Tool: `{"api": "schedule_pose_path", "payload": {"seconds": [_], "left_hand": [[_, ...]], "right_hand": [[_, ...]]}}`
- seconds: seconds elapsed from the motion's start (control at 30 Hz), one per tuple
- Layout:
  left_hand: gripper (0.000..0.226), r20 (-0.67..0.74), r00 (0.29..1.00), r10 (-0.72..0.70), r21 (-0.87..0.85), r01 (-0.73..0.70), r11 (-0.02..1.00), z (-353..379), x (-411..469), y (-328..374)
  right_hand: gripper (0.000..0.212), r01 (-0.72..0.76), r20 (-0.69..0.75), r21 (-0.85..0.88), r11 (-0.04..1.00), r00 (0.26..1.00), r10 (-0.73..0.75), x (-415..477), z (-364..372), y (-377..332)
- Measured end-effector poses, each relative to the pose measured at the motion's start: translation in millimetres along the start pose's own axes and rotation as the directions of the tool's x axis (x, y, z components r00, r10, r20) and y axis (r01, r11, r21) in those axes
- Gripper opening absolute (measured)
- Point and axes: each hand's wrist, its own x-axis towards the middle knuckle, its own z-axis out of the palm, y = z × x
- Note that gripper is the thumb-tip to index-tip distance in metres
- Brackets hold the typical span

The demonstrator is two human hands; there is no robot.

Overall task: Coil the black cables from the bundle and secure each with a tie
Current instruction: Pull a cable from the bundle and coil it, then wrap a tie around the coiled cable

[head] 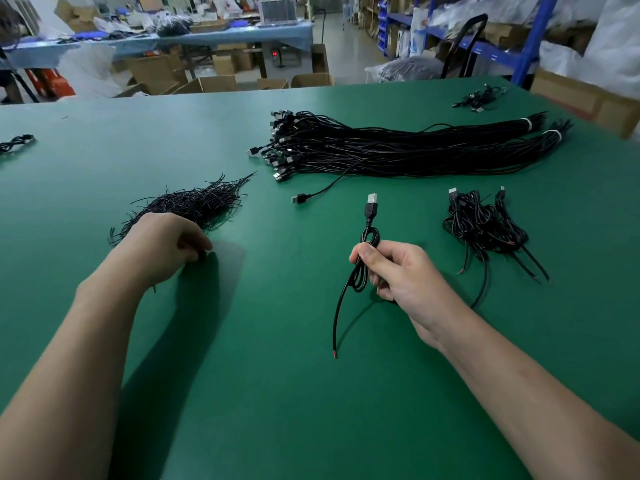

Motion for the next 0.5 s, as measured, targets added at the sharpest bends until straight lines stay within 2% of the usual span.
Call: {"api": "schedule_pose_path", "payload": {"seconds": [0.1,0.3,0.5], "left_hand": [[0.027,-0.044,0.997,0.057,-0.014,-0.058,0.998,6.3,0.7,0.4],[0.018,-0.102,0.976,0.193,0.061,-0.187,0.98,14.8,-1.6,1.3],[0.008,-0.056,0.962,0.267,0.094,-0.261,0.961,27.6,4.4,3.3]], "right_hand": [[0.028,0.004,0.0,-0.006,1.0,1.0,-0.004,-0.6,-0.3,0.3],[0.027,0.007,-0.001,0.003,1.0,1.0,-0.007,-0.4,-0.9,1.6],[0.027,0.019,0.0,0.012,1.0,1.0,-0.019,-0.3,-0.4,1.8]]}}
